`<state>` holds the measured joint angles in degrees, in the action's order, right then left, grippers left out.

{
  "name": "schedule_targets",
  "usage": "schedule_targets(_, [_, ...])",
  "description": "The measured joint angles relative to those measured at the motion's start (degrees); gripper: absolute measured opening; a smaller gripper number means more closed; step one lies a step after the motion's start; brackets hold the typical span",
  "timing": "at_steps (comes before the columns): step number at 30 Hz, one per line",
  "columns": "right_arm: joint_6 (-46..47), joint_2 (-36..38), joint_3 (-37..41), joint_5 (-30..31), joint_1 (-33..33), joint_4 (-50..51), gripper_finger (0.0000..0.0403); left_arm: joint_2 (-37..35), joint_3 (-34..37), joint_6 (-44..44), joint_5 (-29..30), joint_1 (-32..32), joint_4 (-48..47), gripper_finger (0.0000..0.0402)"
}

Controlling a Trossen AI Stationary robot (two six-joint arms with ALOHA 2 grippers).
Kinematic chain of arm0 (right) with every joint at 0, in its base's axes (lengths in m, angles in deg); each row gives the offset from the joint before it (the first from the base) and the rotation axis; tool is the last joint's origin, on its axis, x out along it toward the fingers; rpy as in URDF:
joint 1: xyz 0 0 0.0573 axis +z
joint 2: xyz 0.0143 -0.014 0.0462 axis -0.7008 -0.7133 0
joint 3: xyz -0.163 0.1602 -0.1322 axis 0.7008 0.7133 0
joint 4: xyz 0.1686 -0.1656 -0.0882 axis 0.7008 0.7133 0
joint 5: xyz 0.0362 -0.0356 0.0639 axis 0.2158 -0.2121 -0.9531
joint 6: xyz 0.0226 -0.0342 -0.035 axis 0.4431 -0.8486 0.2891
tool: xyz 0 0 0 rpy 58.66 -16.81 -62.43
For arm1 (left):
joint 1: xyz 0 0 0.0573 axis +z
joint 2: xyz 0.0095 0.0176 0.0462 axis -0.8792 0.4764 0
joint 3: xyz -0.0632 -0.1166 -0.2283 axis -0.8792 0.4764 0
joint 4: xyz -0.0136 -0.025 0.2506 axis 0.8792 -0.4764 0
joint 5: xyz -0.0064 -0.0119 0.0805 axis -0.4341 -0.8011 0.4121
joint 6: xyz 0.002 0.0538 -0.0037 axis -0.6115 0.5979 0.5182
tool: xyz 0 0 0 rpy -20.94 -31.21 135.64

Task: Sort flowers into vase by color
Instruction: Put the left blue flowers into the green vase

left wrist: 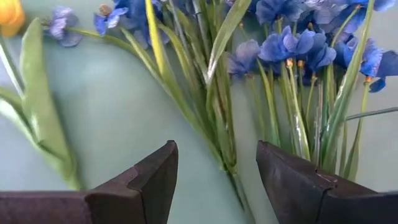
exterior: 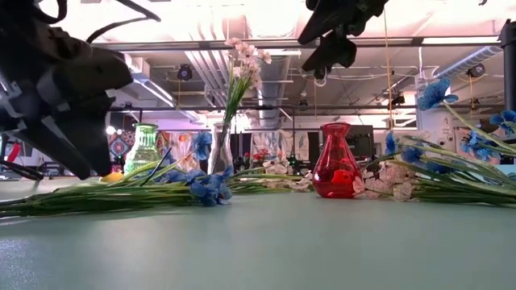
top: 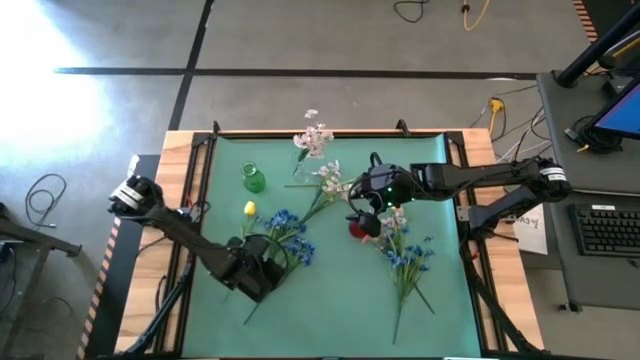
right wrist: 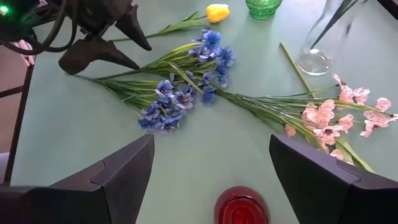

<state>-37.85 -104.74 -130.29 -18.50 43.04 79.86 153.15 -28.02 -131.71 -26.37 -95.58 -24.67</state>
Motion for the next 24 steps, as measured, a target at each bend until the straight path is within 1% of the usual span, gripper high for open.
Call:
schedule_targets(4, [0.0, 0.0, 0.0, 0.0, 0.1, 0.0, 0.0313, 0.7, 0.0, 1.9, 0.0, 0.9, 2.1, 0.0206])
schedule_targets(18, [0.0, 0.0, 0.0, -0.1, 0.1, 0.1, 0.0306, 5.5, 0.5, 2.0, -1.2, 1.7, 4.2, 0.0202])
schedule_targets(21, [0.0, 0.0, 0.0, -0.1, 0.1, 0.1, 0.0307, 6.0, 0.5, 2.0, -1.1, 1.7, 4.1, 0.0176])
schedule_targets(24, [0.0, 0.0, 0.0, -0.1, 0.1, 0.1, 0.0309, 6.2, 0.4, 1.9, -1.0, 1.7, 4.2, 0.0125])
